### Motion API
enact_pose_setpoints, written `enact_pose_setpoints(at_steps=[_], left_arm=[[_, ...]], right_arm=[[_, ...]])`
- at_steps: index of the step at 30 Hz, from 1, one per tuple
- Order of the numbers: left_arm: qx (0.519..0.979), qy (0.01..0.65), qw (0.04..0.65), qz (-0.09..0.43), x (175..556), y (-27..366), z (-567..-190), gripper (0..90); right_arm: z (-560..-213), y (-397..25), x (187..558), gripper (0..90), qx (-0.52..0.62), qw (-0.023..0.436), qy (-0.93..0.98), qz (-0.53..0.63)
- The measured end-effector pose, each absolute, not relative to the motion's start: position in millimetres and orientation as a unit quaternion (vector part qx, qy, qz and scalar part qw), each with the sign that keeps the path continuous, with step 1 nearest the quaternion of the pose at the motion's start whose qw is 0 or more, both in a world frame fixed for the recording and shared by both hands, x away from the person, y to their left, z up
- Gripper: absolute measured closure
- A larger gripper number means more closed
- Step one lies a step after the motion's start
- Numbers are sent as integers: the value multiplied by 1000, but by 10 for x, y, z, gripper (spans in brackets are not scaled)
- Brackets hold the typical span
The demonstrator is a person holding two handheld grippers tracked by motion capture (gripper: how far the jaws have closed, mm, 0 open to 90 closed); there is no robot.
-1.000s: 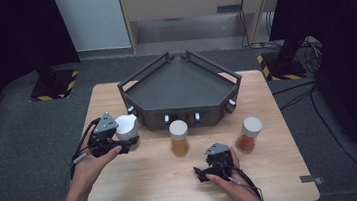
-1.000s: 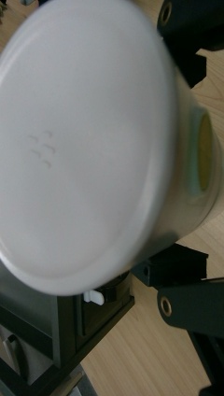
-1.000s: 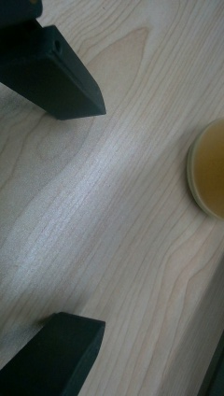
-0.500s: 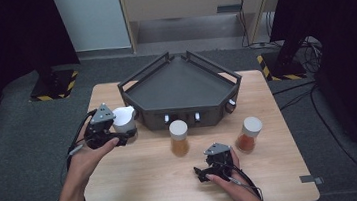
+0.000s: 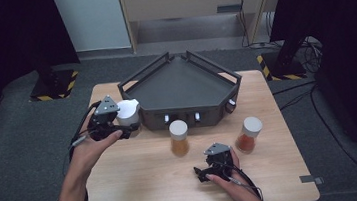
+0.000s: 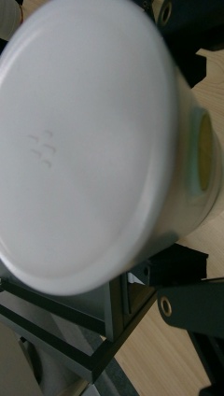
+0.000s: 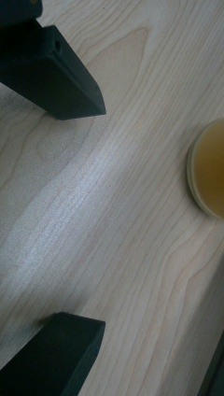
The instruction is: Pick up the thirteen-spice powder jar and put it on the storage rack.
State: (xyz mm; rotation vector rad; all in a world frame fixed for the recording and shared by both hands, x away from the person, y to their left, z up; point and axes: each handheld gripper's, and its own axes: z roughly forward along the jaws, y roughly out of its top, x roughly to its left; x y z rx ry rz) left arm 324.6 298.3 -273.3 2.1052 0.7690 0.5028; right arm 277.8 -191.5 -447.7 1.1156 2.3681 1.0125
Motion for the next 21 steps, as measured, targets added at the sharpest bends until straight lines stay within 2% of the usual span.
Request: enact_pose_setpoints(at_steps=[21], left_arm=[[836,299,416,196,3512,2904,-2585,292]], right_arm=[[-4479,-1916,2777,6,392,167,832,356]])
